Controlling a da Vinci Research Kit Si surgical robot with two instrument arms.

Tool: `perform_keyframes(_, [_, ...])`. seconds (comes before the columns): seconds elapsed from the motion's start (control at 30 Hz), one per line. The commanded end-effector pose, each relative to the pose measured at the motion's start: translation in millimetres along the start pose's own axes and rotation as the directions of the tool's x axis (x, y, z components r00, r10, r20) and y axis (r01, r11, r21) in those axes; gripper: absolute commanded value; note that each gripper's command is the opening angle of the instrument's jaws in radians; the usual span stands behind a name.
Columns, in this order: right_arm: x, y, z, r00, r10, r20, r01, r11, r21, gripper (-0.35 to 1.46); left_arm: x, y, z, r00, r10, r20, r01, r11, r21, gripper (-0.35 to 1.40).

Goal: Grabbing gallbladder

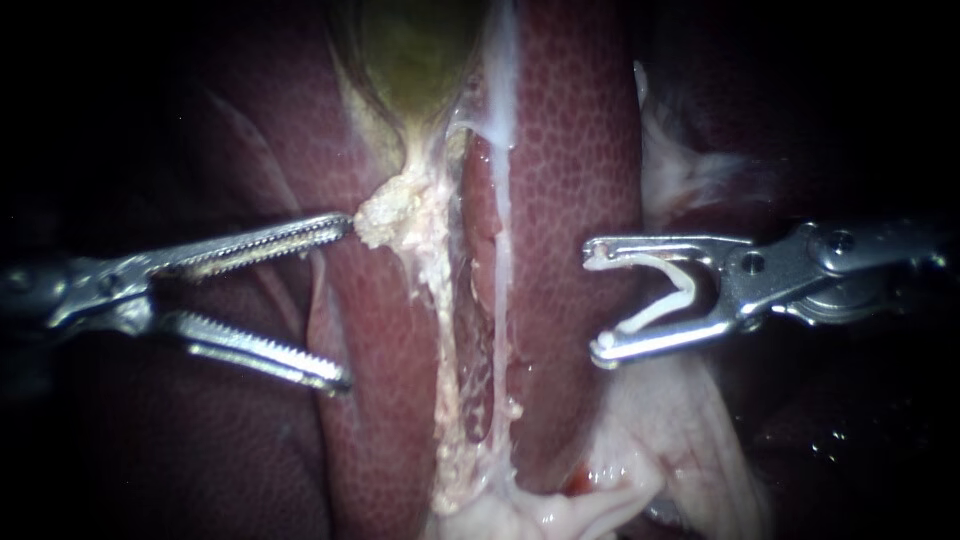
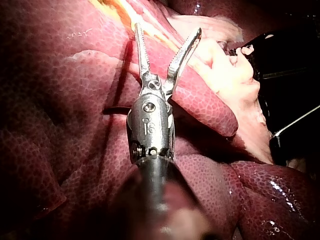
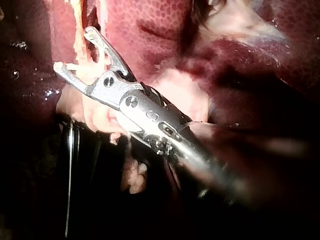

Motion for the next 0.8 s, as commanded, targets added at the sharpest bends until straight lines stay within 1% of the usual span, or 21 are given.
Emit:
perform_keyframes(0.03, [0.0, 0.0, 0.0, 1.0, 0.0, 0.0, 0.0, 1.0, 0.0, 0.57, 0.0, 0.0, 0.0, 1.0, 0.0, 0.0, 0.0, 1.0, 0.0, 0.78])
perform_keyframes(0.33, [0.0, 0.0, 0.0, 1.0, 0.0, 0.0, 0.0, 1.0, 0.0, 0.57, 0.0, 0.3, -0.1, 1.0, -0.001, 0.001, 0.001, 1.0, 0.003, 0.78])
perform_keyframes(0.5, [0.0, 0.0, 0.0, 1.0, 0.0, 0.0, 0.0, 1.0, 0.0, 0.57, 0.0, 1.4, 0.2, 1.0, -0.005, 0.002, 0.005, 1.0, 0.009, 0.79])
perform_keyframes(0.63, [0.0, 0.0, 0.0, 1.0, 0.0, 0.0, 0.0, 1.0, 0.0, 0.57, 0.0, 2.6, 0.5, 1.0, -0.009, 0.001, 0.009, 1.0, -0.001, 0.79])
perform_keyframes(0.8, [0.0, 0.0, 0.0, 1.0, 0.0, 0.0, 0.0, 1.0, 0.0, 0.57, 0.0, 4.0, 1.4, 0.9999, -0.014, 0.0, 0.014, 1.0, -0.006, 0.79])
